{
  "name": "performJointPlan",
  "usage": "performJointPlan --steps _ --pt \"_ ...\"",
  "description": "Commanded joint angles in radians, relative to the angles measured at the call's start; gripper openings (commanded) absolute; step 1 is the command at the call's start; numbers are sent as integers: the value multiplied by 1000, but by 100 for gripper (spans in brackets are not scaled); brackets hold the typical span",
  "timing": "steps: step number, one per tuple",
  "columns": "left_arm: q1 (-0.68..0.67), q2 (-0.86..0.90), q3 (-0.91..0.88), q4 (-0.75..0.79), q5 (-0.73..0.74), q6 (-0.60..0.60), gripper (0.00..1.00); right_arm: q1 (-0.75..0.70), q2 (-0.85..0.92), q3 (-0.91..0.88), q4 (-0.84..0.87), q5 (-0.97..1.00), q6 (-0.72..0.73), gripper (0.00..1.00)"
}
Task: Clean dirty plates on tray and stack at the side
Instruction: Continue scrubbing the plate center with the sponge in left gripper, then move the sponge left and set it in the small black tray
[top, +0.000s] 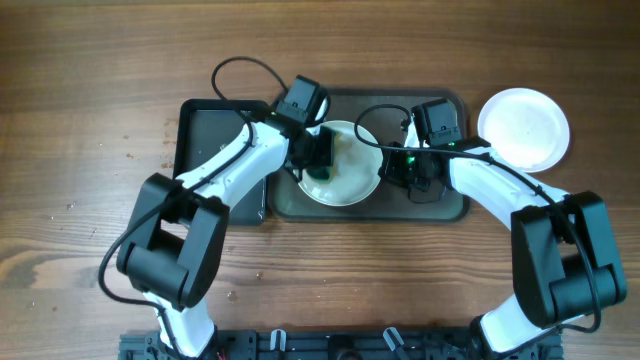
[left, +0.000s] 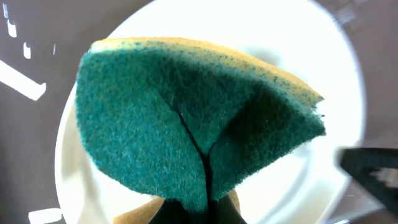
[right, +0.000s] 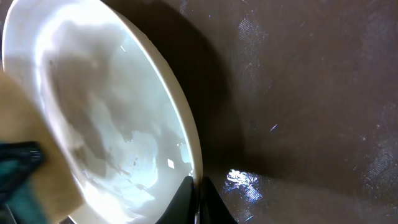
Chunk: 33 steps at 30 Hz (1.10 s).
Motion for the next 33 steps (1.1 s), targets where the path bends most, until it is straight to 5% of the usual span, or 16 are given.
performJointPlan --steps 1,6,9,17,28,33 --pt "-5 50 -35 7 32 -45 4 4 15 -1 3 -11 -3 4" --pt "-42 53 -35 103 290 -46 4 4 15 -1 5 -11 -2 4" --pt "-66 48 -31 150 314 -46 4 4 15 -1 5 -12 -1 4" --pt "31 -66 27 154 228 -46 4 4 15 -1 2 -10 -3 23" --pt "380 -151 27 -60 188 12 4 4 15 -1 5 5 10 23" --pt "466 -149 5 -146 -30 43 4 5 15 -2 3 23 27 24"
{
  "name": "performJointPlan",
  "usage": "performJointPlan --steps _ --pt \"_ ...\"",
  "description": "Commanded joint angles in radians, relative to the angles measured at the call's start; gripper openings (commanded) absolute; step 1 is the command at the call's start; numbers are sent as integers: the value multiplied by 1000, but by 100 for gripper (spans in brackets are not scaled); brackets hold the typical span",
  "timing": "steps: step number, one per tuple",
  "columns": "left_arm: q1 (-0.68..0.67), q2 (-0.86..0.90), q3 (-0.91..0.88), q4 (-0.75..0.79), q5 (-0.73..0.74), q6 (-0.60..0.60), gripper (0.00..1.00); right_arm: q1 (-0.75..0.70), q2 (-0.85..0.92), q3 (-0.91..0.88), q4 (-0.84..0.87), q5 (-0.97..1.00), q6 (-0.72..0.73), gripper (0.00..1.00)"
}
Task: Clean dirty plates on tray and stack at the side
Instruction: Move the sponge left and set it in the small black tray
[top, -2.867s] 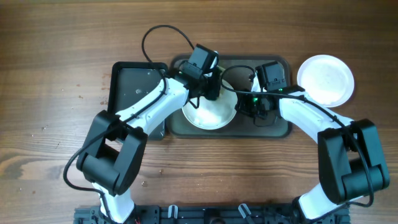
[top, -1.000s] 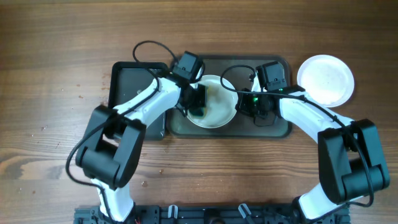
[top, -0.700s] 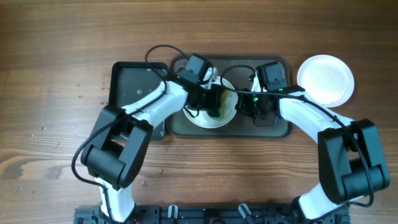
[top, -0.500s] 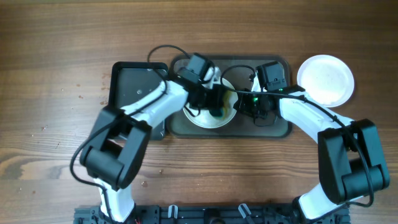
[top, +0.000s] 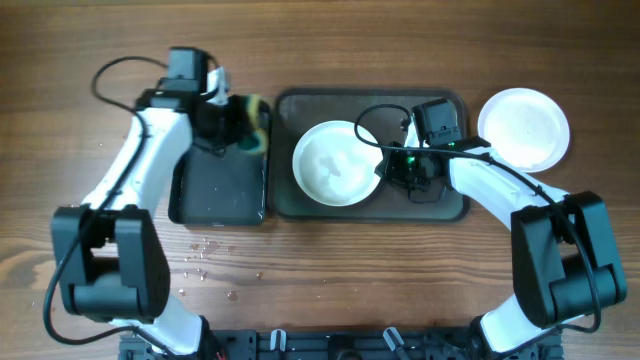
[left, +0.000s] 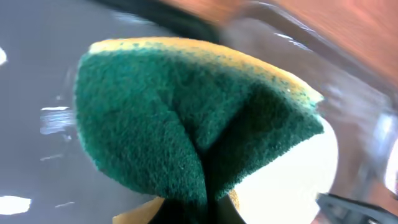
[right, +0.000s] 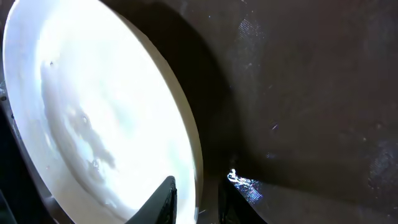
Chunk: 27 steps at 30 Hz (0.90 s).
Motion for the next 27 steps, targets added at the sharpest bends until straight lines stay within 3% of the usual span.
performJointPlan --steps 1,14,20,27 --pt "37 -6 -22 -18 -185 50 4 5 15 -3 3 25 22 24" --pt "27 3 -241 149 -196 97 4 5 15 -3 -2 70 47 29" --pt "27 4 -259 157 -196 150 4 5 15 -3 2 70 53 33" --pt "27 3 -259 168 -195 145 36 5 15 -3 2 70 54 33"
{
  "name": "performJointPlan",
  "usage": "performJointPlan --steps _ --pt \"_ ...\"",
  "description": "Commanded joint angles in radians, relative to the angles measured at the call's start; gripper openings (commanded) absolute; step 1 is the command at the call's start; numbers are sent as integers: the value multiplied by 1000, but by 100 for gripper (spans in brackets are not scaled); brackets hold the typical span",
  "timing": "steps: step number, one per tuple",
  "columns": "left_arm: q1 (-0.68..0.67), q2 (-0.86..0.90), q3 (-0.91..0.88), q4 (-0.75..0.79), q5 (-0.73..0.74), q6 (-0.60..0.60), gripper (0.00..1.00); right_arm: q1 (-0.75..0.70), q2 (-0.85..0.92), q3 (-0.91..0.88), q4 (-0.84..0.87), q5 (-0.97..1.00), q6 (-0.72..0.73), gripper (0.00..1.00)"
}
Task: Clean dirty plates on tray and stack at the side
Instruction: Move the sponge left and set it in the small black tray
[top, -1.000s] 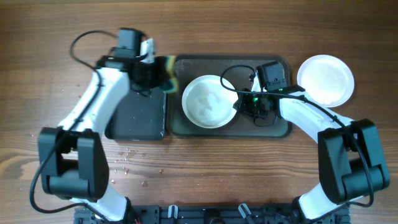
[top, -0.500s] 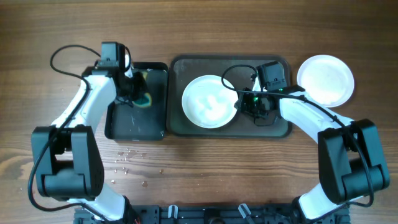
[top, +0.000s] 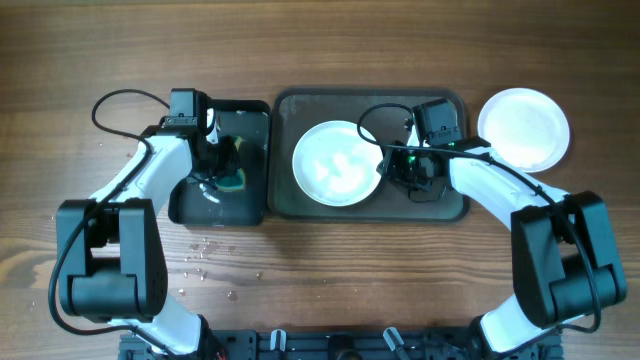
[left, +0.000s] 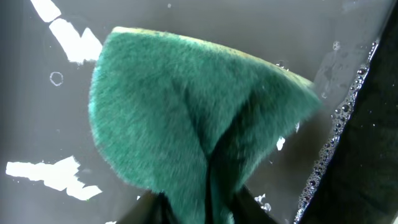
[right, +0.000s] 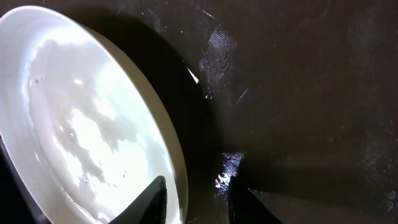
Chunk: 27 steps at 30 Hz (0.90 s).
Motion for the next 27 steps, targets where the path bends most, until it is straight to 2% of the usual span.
performJointPlan --steps 1,6,8,9,12,13,16,21,22,24,27 --pt "-3 0 0 13 -7 13 46 5 15 -3 2 19 11 33" --pt "-3 -61 12 12 -8 12 73 5 15 -3 2 22 11 32" --pt "-2 -108 29 13 -8 8 81 5 15 -3 2 22 11 31" --pt "-2 -142 43 14 -8 5 85 5 15 -3 3 22 11 26" --pt "-2 -253 81 21 -8 5 88 7 15 -3 5 22 11 23" --pt "-2 -287 87 29 -9 -3 95 14 15 -3 6 26 11 23" --pt "-2 -390 90 80 -12 -48 100 37 15 -3 8 49 18 24" --pt "-2 -566 90 167 -12 -71 100 88 15 -3 40 93 69 24" --pt "-2 -592 90 174 -12 -71 100 95 15 -3 40 110 88 21" --pt "-2 -635 90 174 -12 -70 100 102 15 -3 48 122 96 6" --pt "-2 -672 90 157 -12 -70 100 103 15 -3 60 123 108 4"
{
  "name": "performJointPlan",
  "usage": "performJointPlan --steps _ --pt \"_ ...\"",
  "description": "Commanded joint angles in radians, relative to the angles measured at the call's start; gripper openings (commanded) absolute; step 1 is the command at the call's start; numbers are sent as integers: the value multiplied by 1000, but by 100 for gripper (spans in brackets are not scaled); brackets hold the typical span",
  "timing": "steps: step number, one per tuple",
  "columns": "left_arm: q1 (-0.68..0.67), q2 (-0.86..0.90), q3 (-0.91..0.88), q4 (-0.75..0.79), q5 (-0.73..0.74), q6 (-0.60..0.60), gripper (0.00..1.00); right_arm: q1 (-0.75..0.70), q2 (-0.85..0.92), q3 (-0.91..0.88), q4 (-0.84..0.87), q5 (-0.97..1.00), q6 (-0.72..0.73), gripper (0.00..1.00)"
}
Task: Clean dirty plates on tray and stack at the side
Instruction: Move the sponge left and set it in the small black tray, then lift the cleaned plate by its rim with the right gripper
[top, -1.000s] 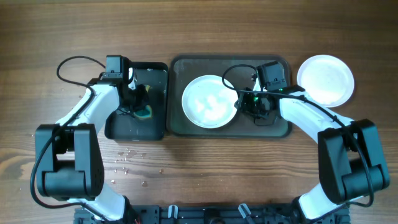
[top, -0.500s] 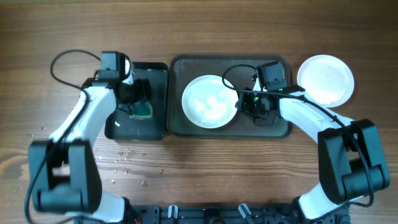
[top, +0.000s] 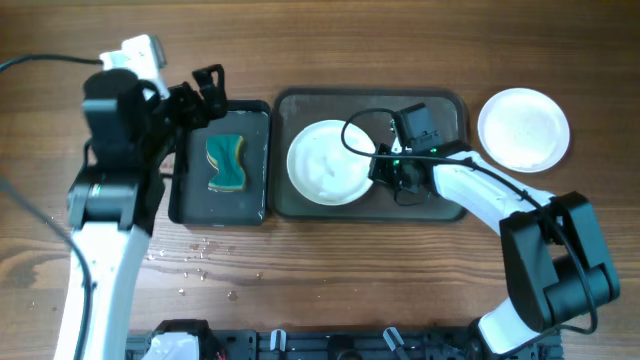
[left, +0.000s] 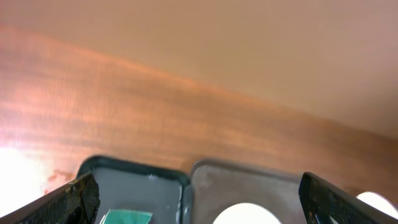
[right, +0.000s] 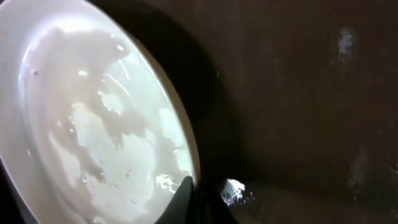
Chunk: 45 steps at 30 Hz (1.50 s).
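A wet white plate (top: 328, 163) lies on the brown tray (top: 440, 110). My right gripper (top: 382, 170) is at its right rim; in the right wrist view the plate (right: 93, 112) fills the left, and the gripper (right: 200, 202) is shut on the rim. The green and yellow sponge (top: 227, 163) lies loose in the black basin (top: 190, 200). My left gripper (top: 207, 95) is raised high over the basin's far edge, open and holding nothing. In the left wrist view the gripper (left: 202, 199) spans wide, with the sponge (left: 127, 218) at the bottom edge.
A second white plate (top: 523, 128) sits on the wooden table to the right of the tray. Water drops spot the table (top: 210, 270) in front of the basin. The right arm's cable loops over the tray.
My left gripper let go of the sponge, which now lies in the basin, and stands high and open. My right gripper, open then, is shut on the plate's rim; the plate sits slightly further left.
My left gripper held the sponge on the plate while the right pinched its rim. Then the sponge was over the basin's far edge and the right jaws had opened. Then the sponge was down in the basin's water. Now it lies released and the right grips the rim again.
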Motion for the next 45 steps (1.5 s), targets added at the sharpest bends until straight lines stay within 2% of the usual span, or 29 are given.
performJointPlan --steps 1,4,7,9,11,16,22,29,36,40,45 --pt "-2 -49 13 -18 -10 -15 100 6 15 -3 22 35 39 4" --pt "-2 -56 13 -37 -10 -14 100 2 15 -3 32 35 40 5" --pt "-2 -50 13 -59 -10 -15 100 2 15 -3 30 34 39 29" --pt "-2 -48 13 -89 -9 -15 100 3 15 -3 24 35 39 37" --pt "-2 -48 13 -124 -9 -15 100 4 15 -3 21 35 37 36" --pt "-2 -48 13 -210 -10 -15 100 19 42 -3 32 66 40 24" --pt "-2 -48 13 -274 -10 -14 100 21 54 -3 65 64 40 5" --pt "-2 -48 13 -274 -10 -15 100 5 42 41 62 6 36 4" --pt "-2 -48 13 -274 -9 -15 100 5 18 216 -137 -18 -47 4" --pt "-2 -48 13 -274 -9 -14 100 40 18 328 -208 48 -74 4" --pt "-2 -48 13 -274 -9 -15 100 124 18 398 -156 242 -101 4"
